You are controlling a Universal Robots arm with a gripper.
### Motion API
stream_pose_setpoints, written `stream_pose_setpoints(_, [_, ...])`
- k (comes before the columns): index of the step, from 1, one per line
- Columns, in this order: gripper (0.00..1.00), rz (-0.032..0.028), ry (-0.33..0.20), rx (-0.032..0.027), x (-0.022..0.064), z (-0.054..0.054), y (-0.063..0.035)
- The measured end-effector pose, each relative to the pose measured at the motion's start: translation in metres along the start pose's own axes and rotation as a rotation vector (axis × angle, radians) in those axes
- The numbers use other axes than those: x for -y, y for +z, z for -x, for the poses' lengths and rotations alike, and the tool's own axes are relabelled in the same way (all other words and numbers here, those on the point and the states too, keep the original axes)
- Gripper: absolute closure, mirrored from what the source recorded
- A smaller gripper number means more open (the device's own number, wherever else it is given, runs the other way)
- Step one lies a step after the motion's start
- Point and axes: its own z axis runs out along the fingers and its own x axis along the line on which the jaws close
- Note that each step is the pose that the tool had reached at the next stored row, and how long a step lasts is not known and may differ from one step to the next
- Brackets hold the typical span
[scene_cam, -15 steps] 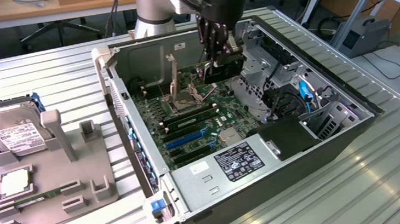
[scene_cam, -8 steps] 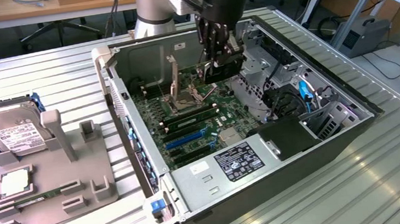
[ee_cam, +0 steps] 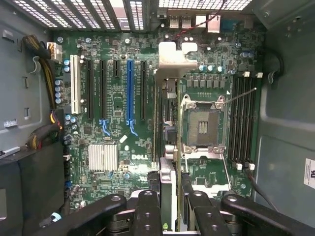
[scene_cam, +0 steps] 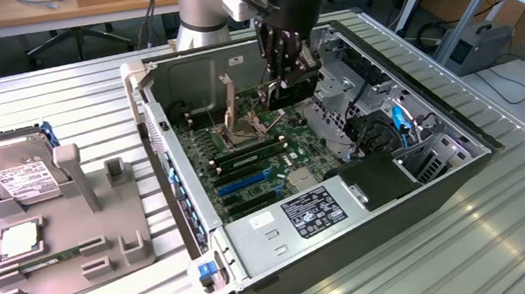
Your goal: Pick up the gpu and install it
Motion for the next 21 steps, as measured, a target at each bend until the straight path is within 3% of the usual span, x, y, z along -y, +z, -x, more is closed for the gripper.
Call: stream_pose_setpoints(21, [0.73, 0.0024, -0.085, 0.0034, 0.0000, 0.0000, 0.0007])
